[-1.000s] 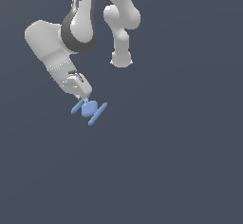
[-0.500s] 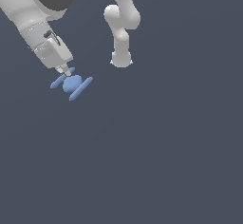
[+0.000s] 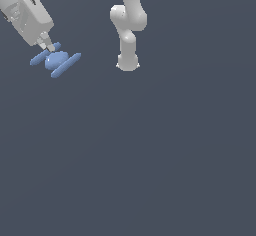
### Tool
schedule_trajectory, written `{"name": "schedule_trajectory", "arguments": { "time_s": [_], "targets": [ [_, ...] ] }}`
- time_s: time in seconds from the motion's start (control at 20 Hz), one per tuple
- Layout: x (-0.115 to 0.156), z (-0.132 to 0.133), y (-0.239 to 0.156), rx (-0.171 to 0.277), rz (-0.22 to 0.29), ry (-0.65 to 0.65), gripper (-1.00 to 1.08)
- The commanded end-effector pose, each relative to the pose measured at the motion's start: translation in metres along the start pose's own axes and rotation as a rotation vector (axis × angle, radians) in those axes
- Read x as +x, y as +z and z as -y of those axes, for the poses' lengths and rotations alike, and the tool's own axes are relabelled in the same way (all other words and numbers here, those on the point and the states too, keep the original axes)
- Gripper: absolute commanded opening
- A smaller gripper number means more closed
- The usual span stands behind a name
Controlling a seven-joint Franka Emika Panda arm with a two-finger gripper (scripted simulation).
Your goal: Pick up the object and move it to a goal position.
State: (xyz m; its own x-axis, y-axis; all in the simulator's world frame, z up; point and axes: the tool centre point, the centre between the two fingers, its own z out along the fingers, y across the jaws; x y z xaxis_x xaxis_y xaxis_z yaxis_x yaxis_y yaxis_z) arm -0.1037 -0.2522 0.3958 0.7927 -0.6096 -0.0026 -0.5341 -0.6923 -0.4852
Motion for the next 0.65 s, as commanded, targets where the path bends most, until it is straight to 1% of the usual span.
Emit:
{"name": "schedule_trajectory", "arguments": {
  "time_s": [0.0,0.3,0.6],
  "targets": [
    [0.0,0.0,-0.018,0.0,0.002,0.0,-1.0],
    [0.002,-0.001,-0.045,0.002,0.002,-0.002,-1.0],
    [0.003,-0.001,-0.053,0.003,0.002,-0.002,-1.0]
  ]
}}
